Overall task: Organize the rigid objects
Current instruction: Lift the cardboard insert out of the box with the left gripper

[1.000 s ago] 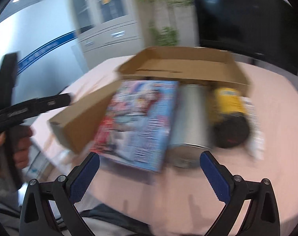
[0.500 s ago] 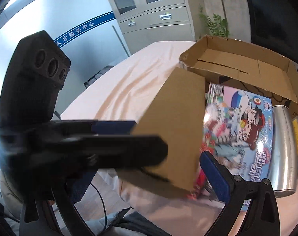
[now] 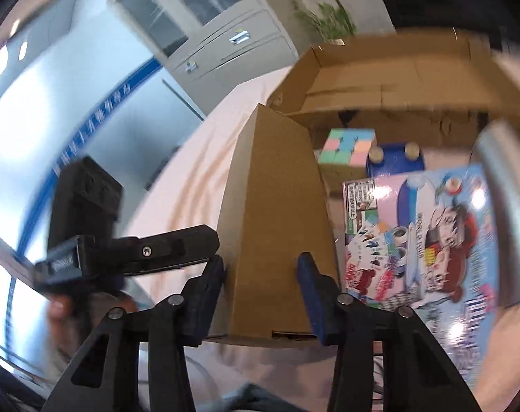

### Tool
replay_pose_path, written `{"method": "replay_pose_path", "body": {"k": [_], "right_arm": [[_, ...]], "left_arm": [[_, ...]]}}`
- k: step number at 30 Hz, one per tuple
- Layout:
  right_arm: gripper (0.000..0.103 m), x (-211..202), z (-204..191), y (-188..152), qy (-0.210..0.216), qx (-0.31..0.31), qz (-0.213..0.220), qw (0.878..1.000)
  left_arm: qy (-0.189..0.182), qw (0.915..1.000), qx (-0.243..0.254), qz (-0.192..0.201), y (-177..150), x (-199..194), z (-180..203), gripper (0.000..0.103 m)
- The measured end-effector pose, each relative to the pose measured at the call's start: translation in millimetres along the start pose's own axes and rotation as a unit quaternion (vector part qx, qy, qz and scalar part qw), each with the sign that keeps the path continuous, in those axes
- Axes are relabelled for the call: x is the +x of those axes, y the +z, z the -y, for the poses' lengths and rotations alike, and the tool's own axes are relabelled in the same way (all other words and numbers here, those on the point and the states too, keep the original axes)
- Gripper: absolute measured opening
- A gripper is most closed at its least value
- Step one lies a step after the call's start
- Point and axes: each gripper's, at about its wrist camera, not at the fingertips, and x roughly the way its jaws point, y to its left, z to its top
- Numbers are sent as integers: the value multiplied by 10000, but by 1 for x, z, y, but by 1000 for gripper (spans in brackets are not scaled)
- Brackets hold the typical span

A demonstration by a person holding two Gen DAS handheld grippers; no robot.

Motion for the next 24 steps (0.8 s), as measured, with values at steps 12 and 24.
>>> {"method": "replay_pose_path", "body": {"k": [12,24], "right_arm": [[85,-16,23,1,-747,-318,82,9967],[58,-12,32,3,-995,-199,-111,9948]], "left_arm": [[-349,9927,1138,-216,19,42,75,69],[662,9968,309,332,-26,6,38,69]]}}
